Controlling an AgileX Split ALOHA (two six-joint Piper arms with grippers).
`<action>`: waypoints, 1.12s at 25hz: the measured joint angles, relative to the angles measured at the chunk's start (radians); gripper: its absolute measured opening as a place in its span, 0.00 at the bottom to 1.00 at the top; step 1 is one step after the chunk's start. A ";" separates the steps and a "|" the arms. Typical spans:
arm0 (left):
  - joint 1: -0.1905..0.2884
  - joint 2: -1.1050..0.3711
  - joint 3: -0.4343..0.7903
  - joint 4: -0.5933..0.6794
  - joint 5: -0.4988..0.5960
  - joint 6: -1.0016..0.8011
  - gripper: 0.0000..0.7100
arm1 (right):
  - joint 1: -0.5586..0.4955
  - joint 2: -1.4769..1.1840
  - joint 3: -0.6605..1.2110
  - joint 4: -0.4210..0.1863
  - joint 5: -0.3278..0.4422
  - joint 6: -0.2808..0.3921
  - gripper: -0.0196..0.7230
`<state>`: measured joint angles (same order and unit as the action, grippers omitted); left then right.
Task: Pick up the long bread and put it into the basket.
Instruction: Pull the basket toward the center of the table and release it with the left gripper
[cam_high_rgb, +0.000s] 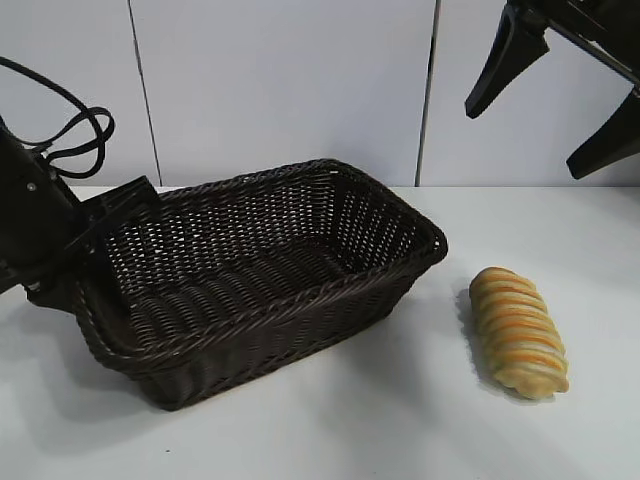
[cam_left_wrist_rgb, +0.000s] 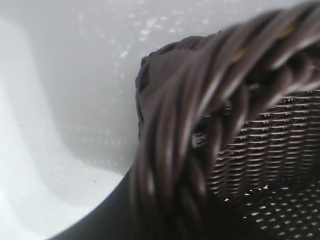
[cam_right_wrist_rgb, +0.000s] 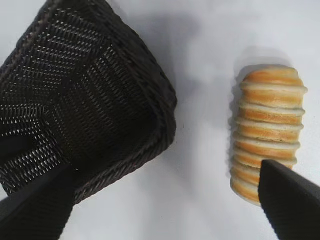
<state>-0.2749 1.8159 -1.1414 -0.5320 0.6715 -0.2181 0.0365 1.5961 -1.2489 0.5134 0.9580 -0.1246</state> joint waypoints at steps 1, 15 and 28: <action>0.000 0.000 -0.037 0.004 0.037 0.032 0.14 | 0.000 0.000 0.000 0.000 0.000 0.000 0.96; 0.000 0.224 -0.390 0.054 0.377 0.258 0.14 | 0.000 0.000 0.000 0.000 0.006 -0.004 0.96; 0.000 0.334 -0.394 0.075 0.344 0.260 0.14 | 0.000 0.000 0.000 -0.001 0.007 -0.011 0.96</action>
<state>-0.2749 2.1498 -1.5351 -0.4568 1.0157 0.0419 0.0365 1.5961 -1.2489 0.5124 0.9648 -0.1355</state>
